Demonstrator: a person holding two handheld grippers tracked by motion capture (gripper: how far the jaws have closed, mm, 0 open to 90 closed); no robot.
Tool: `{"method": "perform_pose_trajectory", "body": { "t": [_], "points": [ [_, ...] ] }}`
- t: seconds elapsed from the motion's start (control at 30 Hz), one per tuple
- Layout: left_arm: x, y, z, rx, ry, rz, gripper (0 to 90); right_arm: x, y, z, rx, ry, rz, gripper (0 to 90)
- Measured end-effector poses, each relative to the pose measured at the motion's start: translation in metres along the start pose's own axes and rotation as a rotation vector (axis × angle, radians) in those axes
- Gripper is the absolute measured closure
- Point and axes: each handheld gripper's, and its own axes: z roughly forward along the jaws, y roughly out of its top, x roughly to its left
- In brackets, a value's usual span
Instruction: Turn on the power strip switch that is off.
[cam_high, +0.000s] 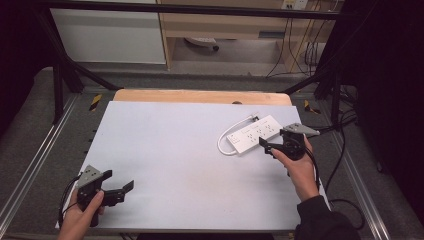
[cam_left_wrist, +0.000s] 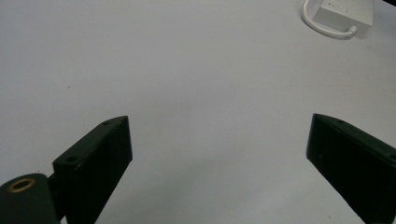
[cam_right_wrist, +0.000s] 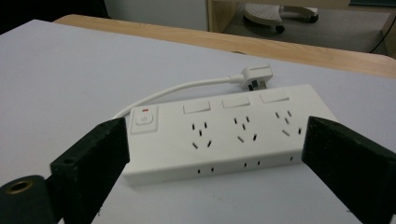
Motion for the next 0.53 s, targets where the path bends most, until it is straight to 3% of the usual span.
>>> {"method": "perform_pose_trajectory", "body": {
  "t": [0.23, 0.37, 0.53],
  "points": [
    [0.001, 0.000, 0.000, 0.007, 0.005, 0.000, 6.9, 0.008, -0.031, -0.034, -0.019, 0.021, -0.023, 4.6],
    [0.000, 0.000, 0.000, 0.004, 0.008, -0.003, 6.8, 0.010, -0.053, -0.049, -0.005, 0.002, -0.022, 4.5],
    [-0.001, 0.000, 0.000, 0.005, 0.005, 0.001, 6.8, 0.004, -0.082, -0.051, 0.078, -0.039, 0.012, 5.3]
  ]
}}
